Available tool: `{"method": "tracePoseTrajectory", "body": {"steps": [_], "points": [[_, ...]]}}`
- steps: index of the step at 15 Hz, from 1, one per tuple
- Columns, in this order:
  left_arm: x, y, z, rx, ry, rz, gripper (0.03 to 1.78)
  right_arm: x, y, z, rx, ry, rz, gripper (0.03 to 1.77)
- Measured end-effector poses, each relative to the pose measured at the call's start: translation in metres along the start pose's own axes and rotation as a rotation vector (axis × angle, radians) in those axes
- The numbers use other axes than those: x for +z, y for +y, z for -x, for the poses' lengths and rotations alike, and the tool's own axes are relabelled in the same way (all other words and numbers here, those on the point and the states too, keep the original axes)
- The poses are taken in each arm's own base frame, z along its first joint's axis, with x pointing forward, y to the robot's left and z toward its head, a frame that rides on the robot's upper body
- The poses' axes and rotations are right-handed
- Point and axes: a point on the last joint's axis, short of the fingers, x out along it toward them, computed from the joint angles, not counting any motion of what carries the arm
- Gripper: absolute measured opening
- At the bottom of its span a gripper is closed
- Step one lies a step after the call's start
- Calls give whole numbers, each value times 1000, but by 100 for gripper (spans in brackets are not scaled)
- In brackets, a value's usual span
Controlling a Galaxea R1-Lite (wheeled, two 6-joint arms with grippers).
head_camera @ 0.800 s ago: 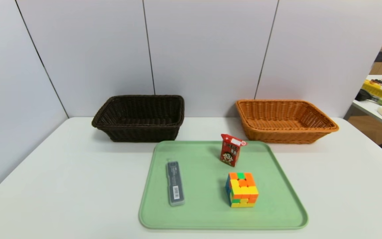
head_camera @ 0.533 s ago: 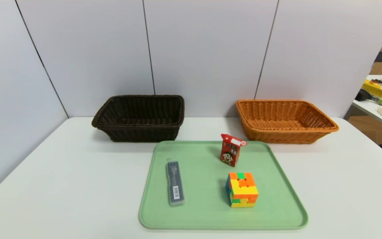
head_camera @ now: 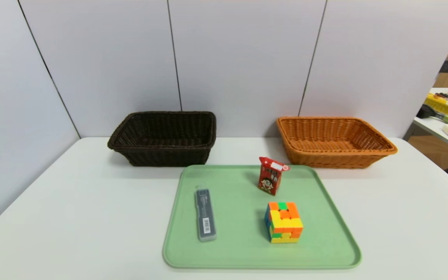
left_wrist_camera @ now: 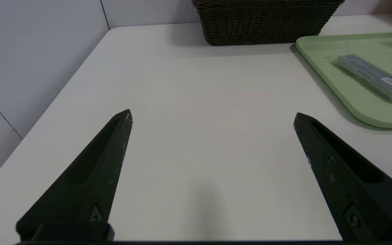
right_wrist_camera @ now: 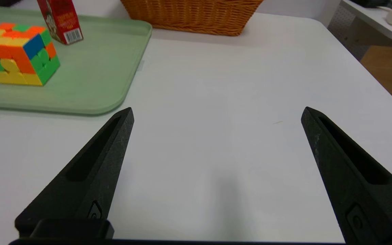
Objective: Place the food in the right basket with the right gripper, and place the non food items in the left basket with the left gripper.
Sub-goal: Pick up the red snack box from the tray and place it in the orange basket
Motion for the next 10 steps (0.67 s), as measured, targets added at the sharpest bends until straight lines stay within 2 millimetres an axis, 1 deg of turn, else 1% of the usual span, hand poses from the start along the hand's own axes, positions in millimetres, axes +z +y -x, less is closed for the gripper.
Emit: {"method": "tracePoseTrajectory", "body": {"steps": [1,3,4,6,8,10], "points": [[6,0,2,0,-5,0,169,4,0,4,1,17,25,170],[22,0,9,-1,-6,0,169,23,-2,15,19,6,40,170],[29,0,11,-1,-1,0,169,34,-3,19,39,-5,41,170],[48,1,11,3,-3,2,169,64,-5,23,71,-31,43,170],[73,2,5,7,5,6,169,92,-7,20,95,-27,43,170],[99,2,-8,7,4,7,169,122,-10,9,116,-26,40,170]]}}
